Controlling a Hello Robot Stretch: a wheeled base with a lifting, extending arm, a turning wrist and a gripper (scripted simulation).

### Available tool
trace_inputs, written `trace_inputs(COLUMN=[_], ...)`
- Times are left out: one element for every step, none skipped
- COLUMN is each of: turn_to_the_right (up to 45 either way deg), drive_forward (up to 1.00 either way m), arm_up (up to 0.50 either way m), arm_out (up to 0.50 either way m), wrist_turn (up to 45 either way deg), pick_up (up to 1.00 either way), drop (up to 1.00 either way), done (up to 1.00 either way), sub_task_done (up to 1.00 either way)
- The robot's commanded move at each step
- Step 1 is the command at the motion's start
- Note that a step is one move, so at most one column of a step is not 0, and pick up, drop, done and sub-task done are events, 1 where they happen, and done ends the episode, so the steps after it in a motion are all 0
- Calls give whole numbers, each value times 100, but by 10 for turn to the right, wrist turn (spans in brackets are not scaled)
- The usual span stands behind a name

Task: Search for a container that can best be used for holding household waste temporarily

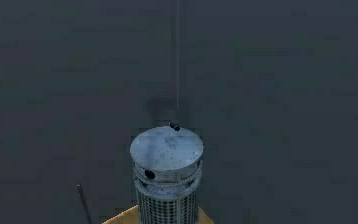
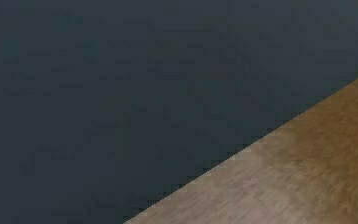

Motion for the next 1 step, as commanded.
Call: trace_inputs(turn_to_the_right=[0], drive_forward=[0], arm_up=[0], arm_out=[0], wrist_turn=[0], pick_up=[0], drop=[0], done=[100], sub_task_done=[0])
